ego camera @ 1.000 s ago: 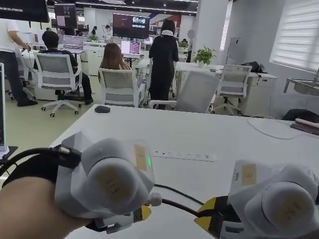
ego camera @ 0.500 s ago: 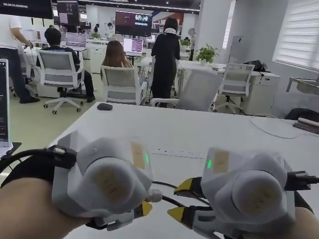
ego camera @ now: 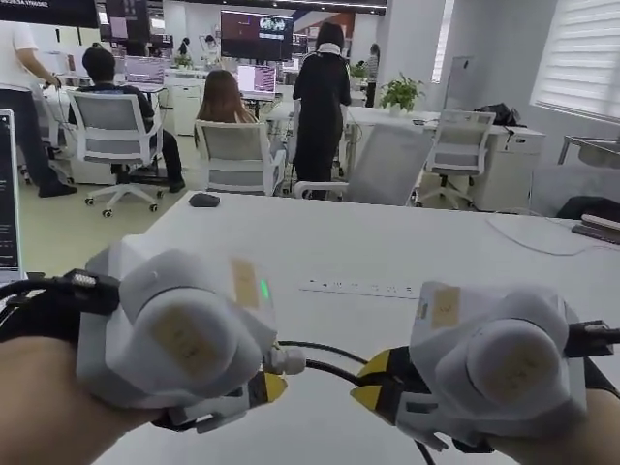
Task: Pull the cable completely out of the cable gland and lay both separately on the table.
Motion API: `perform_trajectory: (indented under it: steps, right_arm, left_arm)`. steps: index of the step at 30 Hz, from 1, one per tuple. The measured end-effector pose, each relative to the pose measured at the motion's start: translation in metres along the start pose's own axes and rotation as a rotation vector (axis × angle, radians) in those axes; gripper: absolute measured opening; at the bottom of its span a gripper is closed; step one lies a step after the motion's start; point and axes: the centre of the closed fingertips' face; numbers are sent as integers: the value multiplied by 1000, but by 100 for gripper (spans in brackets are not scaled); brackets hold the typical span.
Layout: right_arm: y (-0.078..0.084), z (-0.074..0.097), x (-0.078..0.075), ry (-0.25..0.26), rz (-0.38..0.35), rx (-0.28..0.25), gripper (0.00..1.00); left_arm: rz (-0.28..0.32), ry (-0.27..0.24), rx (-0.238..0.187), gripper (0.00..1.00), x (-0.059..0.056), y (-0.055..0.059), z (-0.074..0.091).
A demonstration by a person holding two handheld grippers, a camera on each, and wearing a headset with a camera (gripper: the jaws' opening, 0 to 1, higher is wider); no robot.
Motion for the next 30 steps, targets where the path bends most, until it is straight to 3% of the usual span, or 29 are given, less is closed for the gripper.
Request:
perform_trajectory:
  steps: [8, 12, 15, 18, 22, 25, 27, 30]
  right_arm:
    - [11, 5, -5, 21, -29, 19, 3]
    - [9, 3, -3, 7, -21, 21, 4]
    - [-13, -2, 0, -12, -23, -44, 19]
    - [-29, -5, 1, -11, 4, -72, 18]
    - [-43, -20, 10, -50, 72, -88, 20]
    - [-45, -29, 9, -59, 69, -86, 18]
    - [-43, -28, 7, -58, 88, -77, 6]
    - [-40, -25, 3, -56, 93, -72, 3]
  left_arm:
    - [6, -19, -1, 17, 6, 3, 6]
    - [-7, -30, -7, 17, 7, 1, 7]
    - [-12, -18, -4, 17, 3, 1, 4]
    - [-22, -13, 4, 17, 0, 2, 2]
    - [-25, -9, -5, 17, -1, 0, 2]
    - [-28, -6, -11, 17, -1, -2, 2]
    - [-26, -6, -13, 17, -1, -2, 2]
    - [-23, -11, -17, 17, 1, -2, 3]
Point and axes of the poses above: the centre of the closed fingertips' face, and the gripper's own axes: z roughly backward along the fingers, x roughly to its left, y roughly out of its underside, and after that the axes turned 4 degrees about z, right-handed
